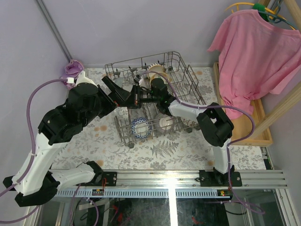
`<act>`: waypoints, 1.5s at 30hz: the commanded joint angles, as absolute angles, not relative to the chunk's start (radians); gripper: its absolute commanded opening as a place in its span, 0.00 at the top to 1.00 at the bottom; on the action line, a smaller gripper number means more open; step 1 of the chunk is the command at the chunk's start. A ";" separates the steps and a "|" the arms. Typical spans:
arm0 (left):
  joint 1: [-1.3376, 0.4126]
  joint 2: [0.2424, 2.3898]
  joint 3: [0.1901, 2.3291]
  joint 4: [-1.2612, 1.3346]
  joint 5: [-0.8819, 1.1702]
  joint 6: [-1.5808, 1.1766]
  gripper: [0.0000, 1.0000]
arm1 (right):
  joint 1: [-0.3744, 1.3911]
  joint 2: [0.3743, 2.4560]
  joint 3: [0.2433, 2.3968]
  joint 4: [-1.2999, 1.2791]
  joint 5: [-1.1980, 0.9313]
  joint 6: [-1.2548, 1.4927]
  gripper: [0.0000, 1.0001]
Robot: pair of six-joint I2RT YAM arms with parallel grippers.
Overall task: Load the bowls into the dish rack
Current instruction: Place the bowl in the dish rack.
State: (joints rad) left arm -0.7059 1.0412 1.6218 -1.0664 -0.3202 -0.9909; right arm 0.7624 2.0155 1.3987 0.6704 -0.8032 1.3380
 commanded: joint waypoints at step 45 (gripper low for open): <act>-0.703 1.109 1.611 -1.077 -0.337 -1.005 0.00 | 0.823 2.010 1.252 0.671 -0.879 1.128 1.00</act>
State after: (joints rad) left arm -0.7059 1.0981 1.5517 -1.0916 -0.3153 -1.0245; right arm 0.7719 1.9785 1.2999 0.7723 -0.8631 1.2381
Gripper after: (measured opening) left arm 0.996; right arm 0.056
